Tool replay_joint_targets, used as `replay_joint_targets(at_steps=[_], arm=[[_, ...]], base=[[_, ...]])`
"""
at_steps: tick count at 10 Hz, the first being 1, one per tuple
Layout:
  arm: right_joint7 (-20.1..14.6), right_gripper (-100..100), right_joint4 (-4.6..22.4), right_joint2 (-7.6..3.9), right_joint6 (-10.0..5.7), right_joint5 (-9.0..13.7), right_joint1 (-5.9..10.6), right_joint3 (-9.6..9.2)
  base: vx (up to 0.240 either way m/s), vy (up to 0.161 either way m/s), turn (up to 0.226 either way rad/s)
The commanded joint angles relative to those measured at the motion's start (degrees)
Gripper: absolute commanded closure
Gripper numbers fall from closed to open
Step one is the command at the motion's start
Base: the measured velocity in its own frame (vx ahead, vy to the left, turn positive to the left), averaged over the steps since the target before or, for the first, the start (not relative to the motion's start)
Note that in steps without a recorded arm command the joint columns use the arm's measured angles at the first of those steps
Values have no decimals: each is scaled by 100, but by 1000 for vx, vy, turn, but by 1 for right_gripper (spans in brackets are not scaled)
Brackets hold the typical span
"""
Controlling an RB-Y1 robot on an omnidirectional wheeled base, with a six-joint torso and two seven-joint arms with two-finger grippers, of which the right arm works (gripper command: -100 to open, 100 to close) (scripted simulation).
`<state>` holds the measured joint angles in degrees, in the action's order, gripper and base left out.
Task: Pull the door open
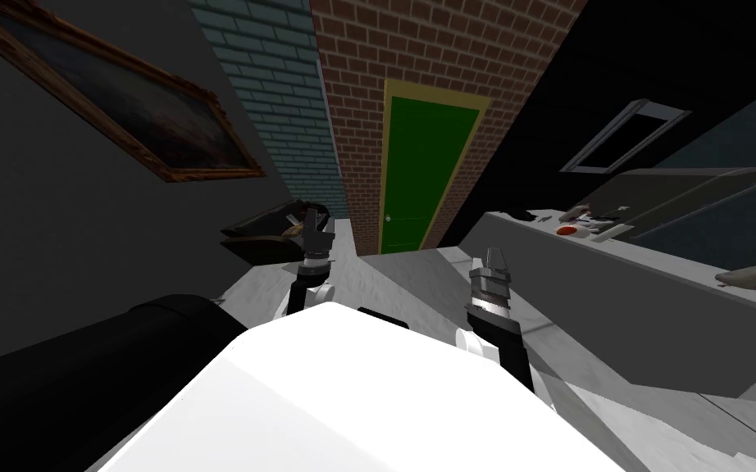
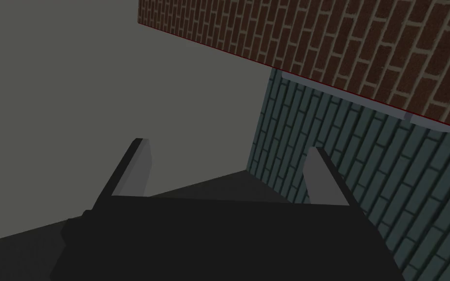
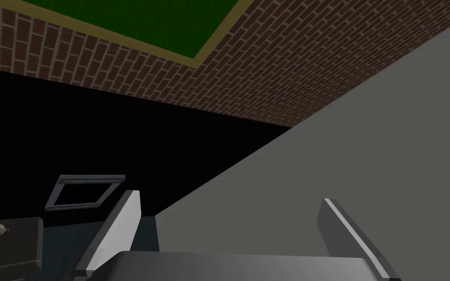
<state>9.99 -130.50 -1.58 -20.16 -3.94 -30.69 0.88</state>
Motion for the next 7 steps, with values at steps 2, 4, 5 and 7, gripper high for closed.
replay_joint_targets(at_steps=[2,4,5,7], arm=[[142,-100,259,-46,-98,-114,102,24],[242,-100,442,-76,-168,-195,174,42],[332,-100,604,-98,-230,-266,238,57],[428,-100,780,-121,-296,-344,307,73]], base=[[133,-5,2],[171,73,-7],[146,55,-1],[116,38,-2]])
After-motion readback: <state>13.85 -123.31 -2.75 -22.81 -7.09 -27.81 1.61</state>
